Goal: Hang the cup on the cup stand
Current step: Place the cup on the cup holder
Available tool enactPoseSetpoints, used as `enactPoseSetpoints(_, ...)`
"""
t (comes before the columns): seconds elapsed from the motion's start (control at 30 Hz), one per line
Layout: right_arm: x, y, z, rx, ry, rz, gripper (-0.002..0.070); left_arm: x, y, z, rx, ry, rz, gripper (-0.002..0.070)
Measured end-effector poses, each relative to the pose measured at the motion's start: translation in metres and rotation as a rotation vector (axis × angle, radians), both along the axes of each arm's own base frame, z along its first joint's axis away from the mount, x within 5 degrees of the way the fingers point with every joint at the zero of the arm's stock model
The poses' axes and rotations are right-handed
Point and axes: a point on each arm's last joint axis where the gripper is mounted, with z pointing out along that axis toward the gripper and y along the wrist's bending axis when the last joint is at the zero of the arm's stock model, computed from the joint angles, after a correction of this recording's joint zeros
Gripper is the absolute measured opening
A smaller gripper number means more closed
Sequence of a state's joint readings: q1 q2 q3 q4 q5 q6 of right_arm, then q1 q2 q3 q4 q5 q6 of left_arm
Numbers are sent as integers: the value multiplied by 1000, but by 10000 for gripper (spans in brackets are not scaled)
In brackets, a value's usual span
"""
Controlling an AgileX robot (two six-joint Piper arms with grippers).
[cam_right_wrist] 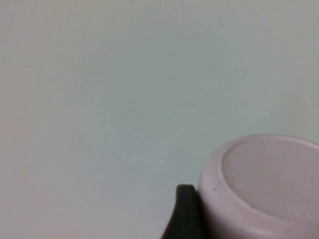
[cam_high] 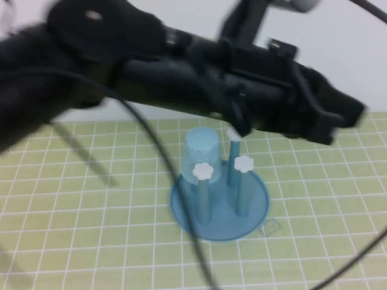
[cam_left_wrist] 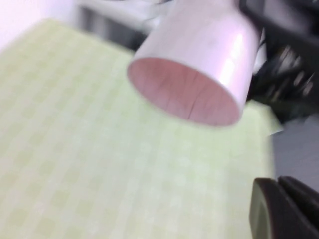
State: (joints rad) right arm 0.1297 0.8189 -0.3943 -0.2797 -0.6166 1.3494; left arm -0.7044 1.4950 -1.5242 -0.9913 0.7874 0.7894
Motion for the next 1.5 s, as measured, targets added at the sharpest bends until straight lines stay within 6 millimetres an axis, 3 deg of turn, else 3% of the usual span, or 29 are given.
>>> enactPoseSetpoints(0.17, 45, 22, 29, -344, -79, 120, 575, -13, 39, 21, 159, -130, 203, 0)
enactPoseSetpoints(0.37, 107, 49, 47, -725, -210, 293, 575, -29, 82, 46, 225, -250, 428, 0)
enactPoseSetpoints(0.5, 152, 61, 31, -855, -215, 394, 575, -41, 105, 58, 252, -276, 532, 0)
enactPoseSetpoints(0.7, 199, 83, -7, -928, -174, 506, 575, -45, 122, 48, 393, -242, 598, 0)
enactPoseSetpoints(0.9, 208, 132, -38, -1094, -184, 646, 575, -44, 124, 34, 443, -220, 622, 0)
enactPoseSetpoints(1.07, 201, 158, -45, -1212, -198, 656, 575, -43, 124, 28, 461, -209, 617, 0)
enactPoseSetpoints(1.5, 205, 159, -48, -1323, -141, 550, 575, -43, 123, 25, 470, -193, 608, 0)
